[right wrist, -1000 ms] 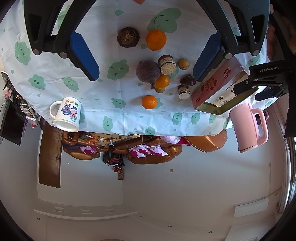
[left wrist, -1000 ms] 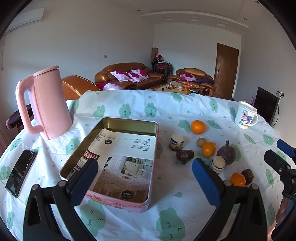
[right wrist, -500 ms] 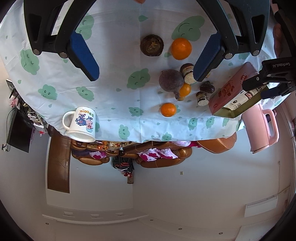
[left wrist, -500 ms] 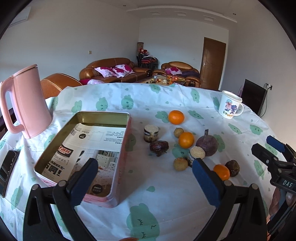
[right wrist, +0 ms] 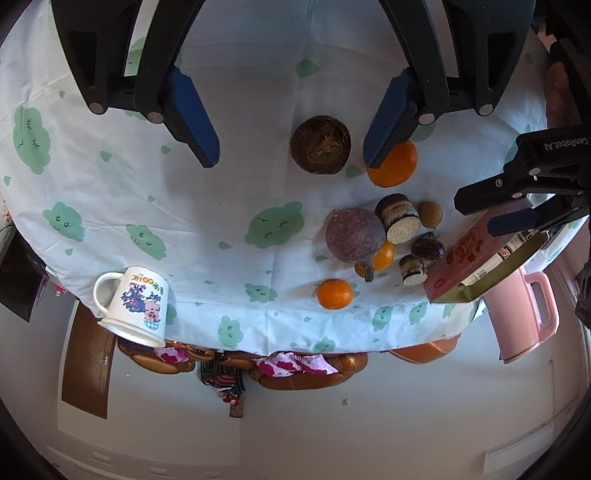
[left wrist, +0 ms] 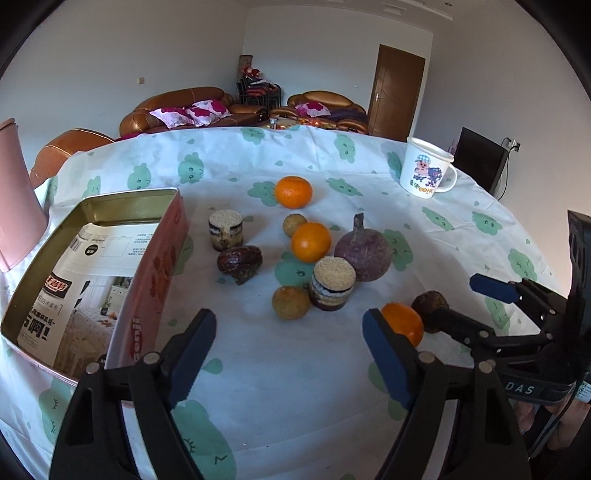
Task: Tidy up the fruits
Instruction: 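Grasp the dark brown round fruit with the right tool while the left tool grasps an orange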
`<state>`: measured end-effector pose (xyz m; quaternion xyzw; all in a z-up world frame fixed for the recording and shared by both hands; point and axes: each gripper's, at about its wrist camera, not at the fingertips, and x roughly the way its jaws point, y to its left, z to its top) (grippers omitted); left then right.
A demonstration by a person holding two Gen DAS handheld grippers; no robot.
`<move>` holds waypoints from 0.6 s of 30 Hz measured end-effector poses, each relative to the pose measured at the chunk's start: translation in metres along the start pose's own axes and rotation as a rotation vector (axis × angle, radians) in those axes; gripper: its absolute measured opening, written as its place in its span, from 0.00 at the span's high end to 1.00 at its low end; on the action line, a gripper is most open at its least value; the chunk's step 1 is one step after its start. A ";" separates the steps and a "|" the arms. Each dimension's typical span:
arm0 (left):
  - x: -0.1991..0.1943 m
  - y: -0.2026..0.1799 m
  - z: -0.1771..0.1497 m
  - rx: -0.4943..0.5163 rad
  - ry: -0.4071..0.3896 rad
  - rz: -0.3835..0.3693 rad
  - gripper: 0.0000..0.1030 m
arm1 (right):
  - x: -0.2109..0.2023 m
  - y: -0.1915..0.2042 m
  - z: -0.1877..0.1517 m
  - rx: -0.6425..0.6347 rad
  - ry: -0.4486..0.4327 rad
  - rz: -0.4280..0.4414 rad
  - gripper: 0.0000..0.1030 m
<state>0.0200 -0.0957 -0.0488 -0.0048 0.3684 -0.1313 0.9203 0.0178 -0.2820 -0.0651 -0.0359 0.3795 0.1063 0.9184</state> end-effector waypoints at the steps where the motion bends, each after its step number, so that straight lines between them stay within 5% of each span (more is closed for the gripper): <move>1: 0.002 -0.001 0.001 0.007 0.004 -0.004 0.24 | 0.005 -0.001 0.000 0.002 0.018 0.019 0.35; 4: 0.005 -0.005 0.000 0.020 0.024 -0.018 0.34 | 0.015 -0.004 0.002 0.030 0.049 0.111 0.39; 9: 0.010 -0.017 0.000 0.046 0.037 -0.036 0.34 | 0.016 0.000 -0.002 0.010 0.051 0.148 0.60; 18: 0.023 -0.053 0.003 0.120 0.052 -0.065 0.34 | -0.002 -0.030 -0.008 0.093 -0.030 0.066 0.60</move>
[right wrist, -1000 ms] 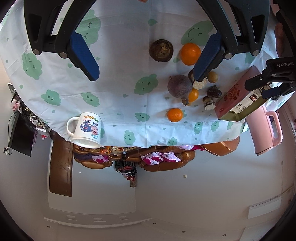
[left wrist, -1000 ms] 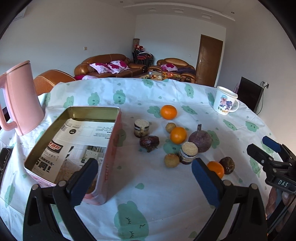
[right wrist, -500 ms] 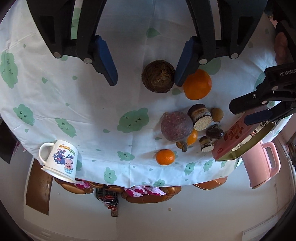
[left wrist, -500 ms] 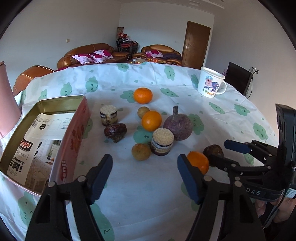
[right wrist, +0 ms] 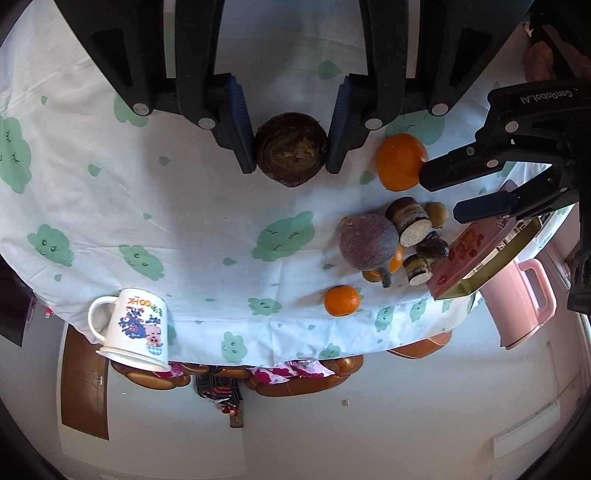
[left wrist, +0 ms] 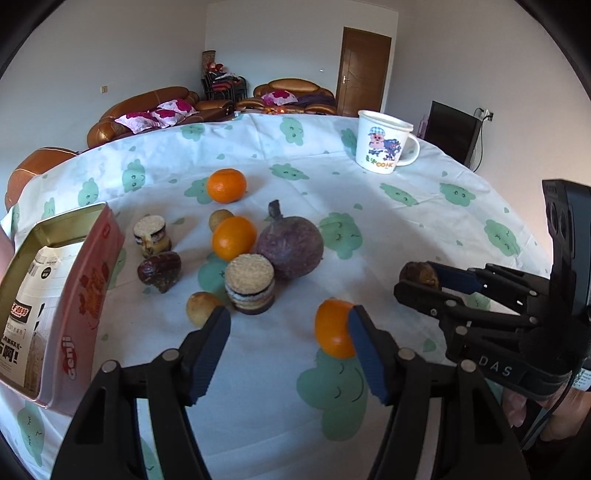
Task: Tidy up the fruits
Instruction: 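Grasp the dark brown round fruit with the right tool while the left tool grasps an orange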
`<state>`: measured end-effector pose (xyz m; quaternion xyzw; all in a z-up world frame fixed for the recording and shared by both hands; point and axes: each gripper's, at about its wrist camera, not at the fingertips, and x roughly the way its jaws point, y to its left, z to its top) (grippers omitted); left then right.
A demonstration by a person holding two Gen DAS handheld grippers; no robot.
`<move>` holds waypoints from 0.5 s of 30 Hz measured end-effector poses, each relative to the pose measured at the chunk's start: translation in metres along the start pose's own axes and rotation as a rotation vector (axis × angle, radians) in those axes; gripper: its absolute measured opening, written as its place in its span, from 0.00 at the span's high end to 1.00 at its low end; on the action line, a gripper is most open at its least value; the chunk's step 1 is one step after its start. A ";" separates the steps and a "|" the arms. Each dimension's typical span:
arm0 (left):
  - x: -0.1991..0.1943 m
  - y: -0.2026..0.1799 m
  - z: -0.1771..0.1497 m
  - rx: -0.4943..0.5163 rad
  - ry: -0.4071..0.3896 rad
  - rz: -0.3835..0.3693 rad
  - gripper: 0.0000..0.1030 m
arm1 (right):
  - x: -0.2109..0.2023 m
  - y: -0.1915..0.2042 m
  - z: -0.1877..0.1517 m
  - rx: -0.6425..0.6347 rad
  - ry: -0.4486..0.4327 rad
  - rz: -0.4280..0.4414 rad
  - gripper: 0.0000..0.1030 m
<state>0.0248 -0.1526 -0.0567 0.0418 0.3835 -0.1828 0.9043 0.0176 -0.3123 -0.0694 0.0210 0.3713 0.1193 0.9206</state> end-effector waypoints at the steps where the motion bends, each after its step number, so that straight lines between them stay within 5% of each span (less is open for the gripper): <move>1: 0.001 -0.004 0.001 0.009 0.000 -0.001 0.36 | -0.001 -0.002 0.000 0.009 -0.006 0.001 0.60; 4: 0.001 -0.013 0.002 0.013 -0.001 -0.030 0.50 | -0.003 -0.006 0.000 0.024 -0.021 0.009 0.60; 15: 0.025 -0.032 0.003 0.013 0.066 -0.127 0.46 | -0.015 -0.023 -0.003 0.120 -0.088 -0.008 0.61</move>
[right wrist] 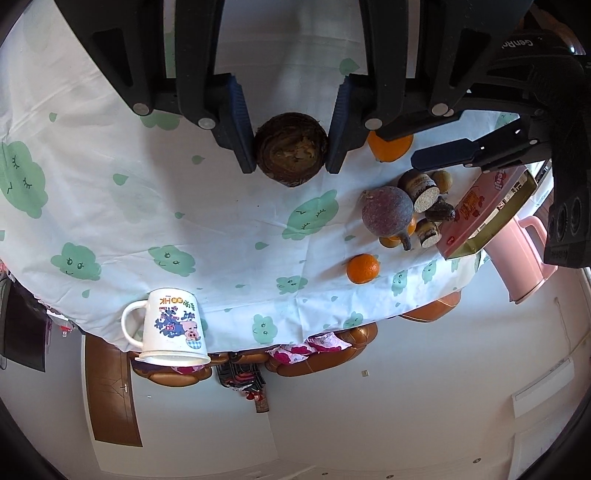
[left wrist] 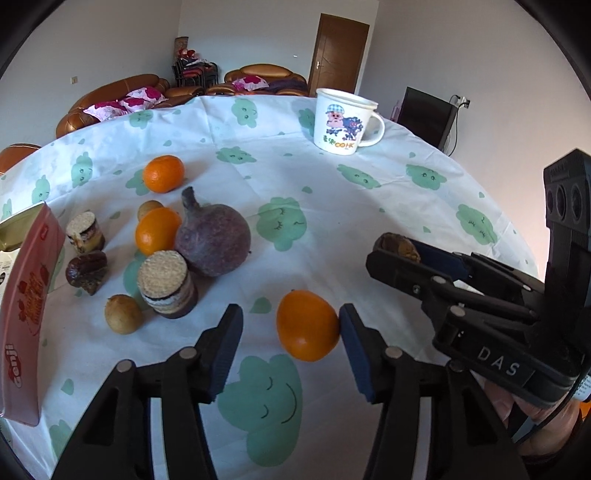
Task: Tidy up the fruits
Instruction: 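Grasp the dark brown round fruit with the right tool while the left tool grasps an orange, then carry the orange in the left tool and brown fruit in the right tool over the pink tin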
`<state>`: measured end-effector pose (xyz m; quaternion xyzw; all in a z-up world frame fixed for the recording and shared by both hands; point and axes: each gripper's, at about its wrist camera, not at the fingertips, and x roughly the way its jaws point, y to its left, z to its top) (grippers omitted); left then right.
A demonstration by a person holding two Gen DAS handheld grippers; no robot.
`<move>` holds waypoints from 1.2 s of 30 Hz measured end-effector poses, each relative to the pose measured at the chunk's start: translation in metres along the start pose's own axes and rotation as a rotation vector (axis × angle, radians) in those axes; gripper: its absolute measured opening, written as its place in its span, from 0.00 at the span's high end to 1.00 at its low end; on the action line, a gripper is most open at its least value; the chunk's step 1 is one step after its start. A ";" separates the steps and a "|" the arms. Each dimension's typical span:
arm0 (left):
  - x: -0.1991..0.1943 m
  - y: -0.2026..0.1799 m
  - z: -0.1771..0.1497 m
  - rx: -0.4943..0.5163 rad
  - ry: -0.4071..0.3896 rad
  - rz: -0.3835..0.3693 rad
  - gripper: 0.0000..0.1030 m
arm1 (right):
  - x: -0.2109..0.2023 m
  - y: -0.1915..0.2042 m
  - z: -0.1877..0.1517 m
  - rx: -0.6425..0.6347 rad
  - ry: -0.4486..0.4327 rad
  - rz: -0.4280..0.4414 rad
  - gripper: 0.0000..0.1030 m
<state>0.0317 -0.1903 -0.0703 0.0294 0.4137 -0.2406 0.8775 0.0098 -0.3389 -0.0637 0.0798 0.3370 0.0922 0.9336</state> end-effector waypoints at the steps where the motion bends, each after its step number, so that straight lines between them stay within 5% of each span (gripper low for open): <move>1: 0.003 -0.001 0.001 -0.001 0.007 -0.001 0.47 | 0.000 -0.002 0.000 0.011 -0.002 0.005 0.61; 6: 0.011 -0.008 0.000 0.030 0.049 0.026 0.64 | -0.001 -0.001 0.000 0.005 -0.012 0.000 0.60; 13: 0.005 -0.007 -0.003 0.037 0.039 0.014 0.66 | 0.000 0.002 0.000 -0.011 -0.007 -0.006 0.60; 23: -0.023 0.005 -0.007 0.039 -0.118 0.120 0.66 | -0.001 0.013 -0.003 -0.077 -0.012 -0.013 0.61; 36: -0.047 0.032 -0.010 -0.005 -0.218 0.191 0.66 | -0.010 0.031 -0.009 -0.168 -0.065 -0.049 0.61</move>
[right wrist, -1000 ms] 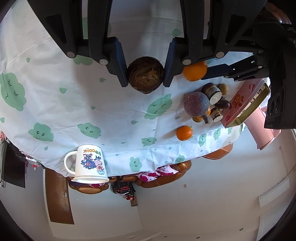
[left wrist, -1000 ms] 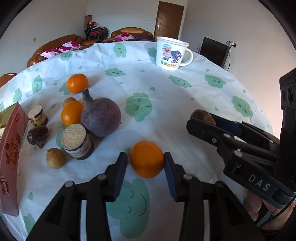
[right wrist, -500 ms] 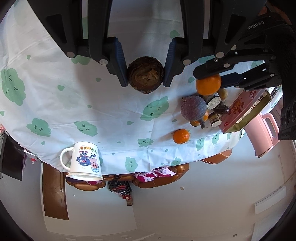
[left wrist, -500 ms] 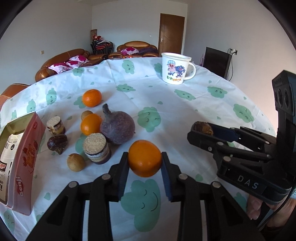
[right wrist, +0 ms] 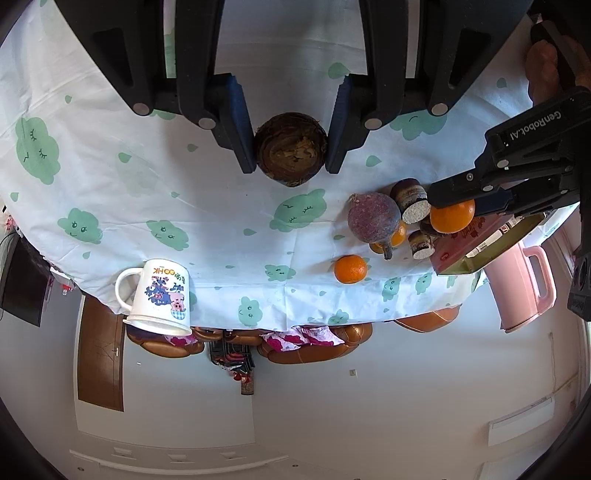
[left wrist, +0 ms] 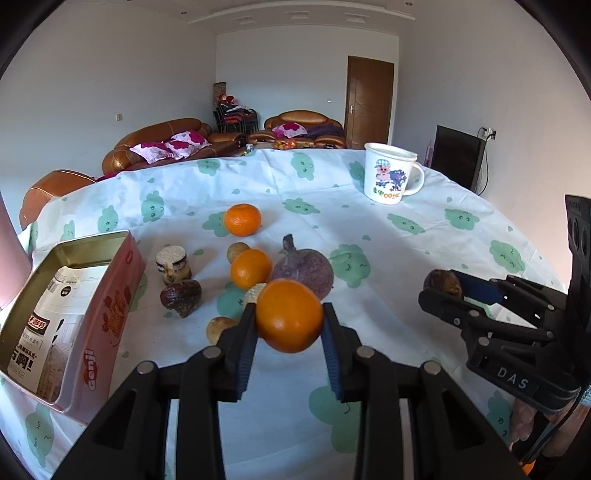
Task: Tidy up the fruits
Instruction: 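Carry the orange in the left tool and brown fruit in the right tool over the pink tin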
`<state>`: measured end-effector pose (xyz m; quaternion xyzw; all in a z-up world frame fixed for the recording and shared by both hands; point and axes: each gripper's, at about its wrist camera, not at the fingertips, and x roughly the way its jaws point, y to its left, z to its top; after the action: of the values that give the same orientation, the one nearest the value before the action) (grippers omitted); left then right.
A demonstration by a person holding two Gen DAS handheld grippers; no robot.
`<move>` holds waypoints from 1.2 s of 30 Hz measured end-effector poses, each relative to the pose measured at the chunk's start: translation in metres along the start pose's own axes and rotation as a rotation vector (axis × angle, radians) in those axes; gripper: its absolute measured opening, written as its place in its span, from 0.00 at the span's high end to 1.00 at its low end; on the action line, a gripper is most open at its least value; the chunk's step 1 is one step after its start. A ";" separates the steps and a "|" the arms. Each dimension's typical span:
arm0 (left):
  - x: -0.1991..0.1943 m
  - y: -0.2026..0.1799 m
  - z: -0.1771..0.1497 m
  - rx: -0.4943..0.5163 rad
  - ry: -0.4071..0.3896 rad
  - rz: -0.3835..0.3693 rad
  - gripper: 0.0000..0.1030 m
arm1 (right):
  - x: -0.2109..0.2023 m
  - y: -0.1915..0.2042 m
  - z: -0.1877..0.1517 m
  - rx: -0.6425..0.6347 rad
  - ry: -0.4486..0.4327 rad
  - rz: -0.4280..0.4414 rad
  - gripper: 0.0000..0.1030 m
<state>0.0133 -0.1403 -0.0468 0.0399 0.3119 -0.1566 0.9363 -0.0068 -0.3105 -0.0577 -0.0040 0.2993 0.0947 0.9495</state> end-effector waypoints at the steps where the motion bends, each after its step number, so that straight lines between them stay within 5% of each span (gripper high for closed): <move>1: -0.001 0.002 0.000 -0.001 -0.005 0.004 0.66 | -0.001 0.001 0.000 -0.006 -0.003 -0.004 0.61; 22: -0.022 0.038 -0.002 -0.026 -0.058 0.116 0.66 | 0.003 0.041 0.020 -0.065 -0.032 0.038 0.61; 36: -0.042 0.103 0.004 -0.108 -0.072 0.234 0.67 | 0.016 0.110 0.074 -0.176 -0.064 0.155 0.61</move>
<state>0.0167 -0.0322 -0.0208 0.0199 0.2791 -0.0308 0.9596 0.0284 -0.1950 -0.0005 -0.0614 0.2589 0.1937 0.9443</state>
